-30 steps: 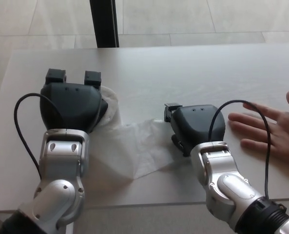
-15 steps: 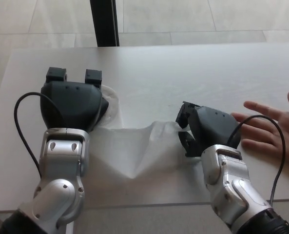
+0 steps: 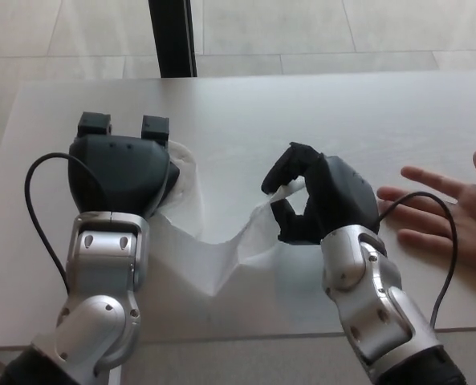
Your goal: A toilet paper roll is kept in the middle of the desk infront of the robot. The robot places its left hand on the top of the toilet paper roll to hold it still and uses its right hand to tear off a piece of toilet paper from it and hands the paper to a person
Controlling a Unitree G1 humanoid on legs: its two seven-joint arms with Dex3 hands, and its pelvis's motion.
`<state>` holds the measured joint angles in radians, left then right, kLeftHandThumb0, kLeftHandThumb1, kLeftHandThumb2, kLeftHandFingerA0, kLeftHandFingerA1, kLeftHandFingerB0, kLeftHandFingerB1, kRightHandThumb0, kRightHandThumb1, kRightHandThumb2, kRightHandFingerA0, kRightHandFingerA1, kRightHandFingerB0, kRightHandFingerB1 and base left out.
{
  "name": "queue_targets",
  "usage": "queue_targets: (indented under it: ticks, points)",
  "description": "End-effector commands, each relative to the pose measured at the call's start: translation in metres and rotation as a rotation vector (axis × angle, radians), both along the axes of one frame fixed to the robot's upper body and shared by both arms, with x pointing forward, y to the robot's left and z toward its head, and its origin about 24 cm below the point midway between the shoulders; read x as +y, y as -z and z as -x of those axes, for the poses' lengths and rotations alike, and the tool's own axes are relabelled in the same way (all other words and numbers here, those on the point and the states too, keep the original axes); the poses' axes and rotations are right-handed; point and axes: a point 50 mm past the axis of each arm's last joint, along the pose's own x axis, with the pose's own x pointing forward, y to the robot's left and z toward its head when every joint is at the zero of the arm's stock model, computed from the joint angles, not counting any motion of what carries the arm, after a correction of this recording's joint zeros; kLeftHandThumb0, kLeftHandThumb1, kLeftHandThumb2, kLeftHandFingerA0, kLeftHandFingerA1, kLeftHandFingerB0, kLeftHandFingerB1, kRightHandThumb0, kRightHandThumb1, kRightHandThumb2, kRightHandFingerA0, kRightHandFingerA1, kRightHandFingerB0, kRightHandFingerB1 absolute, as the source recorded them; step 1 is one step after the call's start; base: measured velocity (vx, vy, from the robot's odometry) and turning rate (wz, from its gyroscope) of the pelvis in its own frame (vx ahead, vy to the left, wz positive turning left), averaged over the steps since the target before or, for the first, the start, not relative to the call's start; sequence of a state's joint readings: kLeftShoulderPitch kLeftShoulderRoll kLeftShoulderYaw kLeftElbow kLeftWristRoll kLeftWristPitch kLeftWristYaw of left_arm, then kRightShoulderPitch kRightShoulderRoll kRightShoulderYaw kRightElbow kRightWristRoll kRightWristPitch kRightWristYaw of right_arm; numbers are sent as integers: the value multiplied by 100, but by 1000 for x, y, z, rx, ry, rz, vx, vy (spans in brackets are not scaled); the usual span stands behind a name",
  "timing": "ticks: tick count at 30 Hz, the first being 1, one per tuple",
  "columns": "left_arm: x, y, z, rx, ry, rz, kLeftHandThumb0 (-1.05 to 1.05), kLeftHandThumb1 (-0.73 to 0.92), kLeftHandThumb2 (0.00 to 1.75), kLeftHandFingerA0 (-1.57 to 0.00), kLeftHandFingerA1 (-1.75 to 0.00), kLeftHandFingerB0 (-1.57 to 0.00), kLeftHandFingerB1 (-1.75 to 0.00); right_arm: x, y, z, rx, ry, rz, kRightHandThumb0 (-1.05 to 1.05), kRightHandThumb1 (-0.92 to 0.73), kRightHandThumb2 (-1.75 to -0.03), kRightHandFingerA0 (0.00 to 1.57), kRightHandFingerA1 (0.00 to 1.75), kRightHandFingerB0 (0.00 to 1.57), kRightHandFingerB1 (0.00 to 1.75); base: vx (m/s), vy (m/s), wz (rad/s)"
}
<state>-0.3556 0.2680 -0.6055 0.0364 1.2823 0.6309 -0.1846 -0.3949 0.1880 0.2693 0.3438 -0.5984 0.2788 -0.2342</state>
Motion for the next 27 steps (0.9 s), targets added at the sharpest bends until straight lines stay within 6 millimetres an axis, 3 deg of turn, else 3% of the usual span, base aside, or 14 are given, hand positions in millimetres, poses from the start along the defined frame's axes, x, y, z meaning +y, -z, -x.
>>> queue_targets:
  ticks: [1, 7, 12, 13, 17, 18, 20, 21, 22, 23, 24, 25, 26, 27]
  points:
    - [14, 54, 20, 290, -42, -15, -39, 84, 70, -29, -63, -21, -35, 3, -8, 0, 12, -56, -142, -22, -41, -134, 89, 175, 78, 158, 0, 0, 0]
    - [17, 55, 20, 291, -46, -23, -38, 84, 72, -28, -78, -19, -36, 9, -12, 2, 92, -97, -360, -22, -37, -146, 98, 175, 85, 159, 0, 0, 0]
    - [14, 61, 24, 314, -45, -22, -41, 86, 68, -23, -54, -18, -34, 20, -20, 10, 85, 3, -808, -24, -39, -152, 115, 175, 101, 157, 0, 0, 0]
    - [14, 61, 25, 315, -43, -17, -41, 85, 69, -22, -53, -19, -35, 23, -23, 11, 86, 25, -890, -13, -61, -129, 125, 128, 129, 129, 0, 0, 0]
    - [12, 63, 26, 317, -33, -2, -39, 84, 73, -23, -56, -18, -36, 30, -30, 14, 87, 87, -1067, -12, -61, -129, 123, 128, 125, 128, 0, 0, 0]
    - [12, 63, 25, 309, -26, -18, -41, 83, 71, -27, -55, -22, -35, 32, -31, 15, 84, 89, -1085, -23, -33, -159, 115, 175, 91, 173, 0, 0, 0]
    - [13, 63, 25, 300, -19, -50, -42, 87, 68, -27, -59, -20, -35, 40, -35, 17, 83, 96, -1134, -26, -34, -159, 113, 175, 92, 174, 0, 0, 0]
    - [13, 64, 25, 305, -23, -50, -42, 86, 69, -27, -63, -19, -35, 41, -36, 17, 90, 108, -1156, -37, -42, -141, 137, 160, 111, 145, 0, 0, 0]
    - [14, 64, 24, 308, -26, -51, -42, 86, 69, -27, -63, -19, -35, 42, -37, 18, 98, 119, -1175, -37, -42, -141, 137, 160, 111, 145, 0, 0, 0]
    - [14, 64, 25, 312, -33, -43, -42, 88, 69, -28, -68, -20, -34, 42, -38, 18, 109, 115, -1191, -25, -36, -157, 111, 175, 85, 173, 0, 0, 0]
    - [14, 65, 25, 315, -35, -47, -42, 87, 68, -29, -69, -20, -34, 43, -39, 18, 120, 107, -1200, -25, -37, -156, 111, 175, 86, 169, 0, 0, 0]
    - [15, 65, 26, 301, -32, -36, -40, 85, 69, -31, -72, -22, -36, 43, -40, 18, 134, 101, -1201, -13, -62, -129, 120, 126, 126, 128, 0, 0, 0]
    - [16, 66, 27, 302, -28, -32, -41, 85, 70, -28, -66, -21, -36, 44, -41, 17, 149, 96, -1210, -24, -37, -154, 114, 175, 93, 152, 0, 0, 0]
    - [16, 66, 27, 303, -28, -32, -41, 85, 70, -28, -66, -21, -36, 44, -41, 17, 151, 96, -1212, -24, -37, -154, 114, 175, 93, 152, 0, 0, 0]
